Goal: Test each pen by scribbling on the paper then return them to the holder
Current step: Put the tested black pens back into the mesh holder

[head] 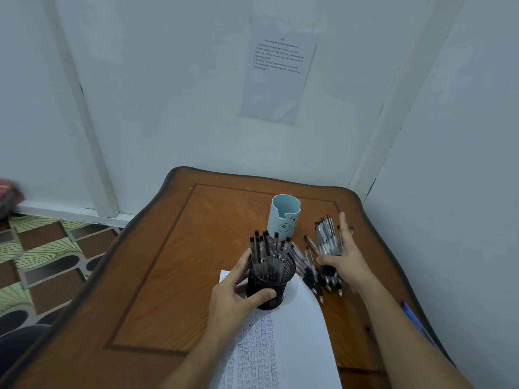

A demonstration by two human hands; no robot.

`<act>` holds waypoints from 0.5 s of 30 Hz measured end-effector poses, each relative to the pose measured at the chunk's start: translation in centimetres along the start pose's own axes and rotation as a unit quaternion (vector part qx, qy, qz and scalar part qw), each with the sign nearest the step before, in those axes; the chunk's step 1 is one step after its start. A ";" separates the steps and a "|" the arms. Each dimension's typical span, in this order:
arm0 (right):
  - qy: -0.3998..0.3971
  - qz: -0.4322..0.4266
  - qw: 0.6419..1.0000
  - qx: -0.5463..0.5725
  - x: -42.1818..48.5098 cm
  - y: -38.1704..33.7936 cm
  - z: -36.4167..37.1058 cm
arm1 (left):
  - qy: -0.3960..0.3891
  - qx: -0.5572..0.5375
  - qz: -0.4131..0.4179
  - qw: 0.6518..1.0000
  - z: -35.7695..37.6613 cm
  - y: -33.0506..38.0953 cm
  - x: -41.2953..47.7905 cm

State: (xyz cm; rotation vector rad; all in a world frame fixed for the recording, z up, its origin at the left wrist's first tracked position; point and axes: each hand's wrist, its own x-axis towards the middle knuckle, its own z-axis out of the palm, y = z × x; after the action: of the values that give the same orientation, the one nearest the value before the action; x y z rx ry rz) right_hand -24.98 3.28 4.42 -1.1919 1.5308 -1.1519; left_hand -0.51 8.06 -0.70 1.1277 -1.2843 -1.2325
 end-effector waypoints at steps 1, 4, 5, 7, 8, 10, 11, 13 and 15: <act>0.002 -0.007 1.000 0.000 0.1 -0.2 0.0 | 0.002 0.001 -0.001 1.000 0.0 -0.1 0.0; 0.010 -0.026 0.999 0.017 -0.1 -0.9 0.1 | 0.004 -0.001 -0.001 1.000 0.0 -0.1 0.0; 0.008 -0.039 0.999 0.023 -0.2 -1.3 0.4 | 0.004 -0.002 0.001 1.000 0.0 -0.1 0.0; 0.007 -0.068 0.997 0.048 -0.2 -2.0 1.0 | 0.004 -0.003 0.004 1.000 0.0 -0.1 0.0; 0.010 -0.081 0.995 0.066 -0.4 -2.6 1.4 | 0.004 -0.003 0.005 1.000 0.0 -0.1 0.0; 0.020 -0.108 0.989 0.096 -0.8 -4.0 2.3 | 0.001 -0.002 0.008 1.000 0.0 0.1 -0.1; 0.023 -0.122 0.985 0.116 -1.1 -4.8 2.7 | -0.001 0.000 0.010 1.000 0.0 0.2 -0.1; 0.017 -0.151 0.976 0.154 -1.9 -6.2 3.8 | -0.003 -0.001 0.012 1.000 0.0 0.3 -0.2; 0.012 -0.172 0.972 0.157 -2.5 -6.9 5.3 | -0.003 -0.005 0.013 1.000 0.0 0.5 -0.3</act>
State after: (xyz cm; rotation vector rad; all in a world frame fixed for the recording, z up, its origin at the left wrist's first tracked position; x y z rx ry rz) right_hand -18.15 4.05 10.23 -1.2537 1.1285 -1.5757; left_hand -0.49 8.37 -0.25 1.0983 -1.2928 -1.2227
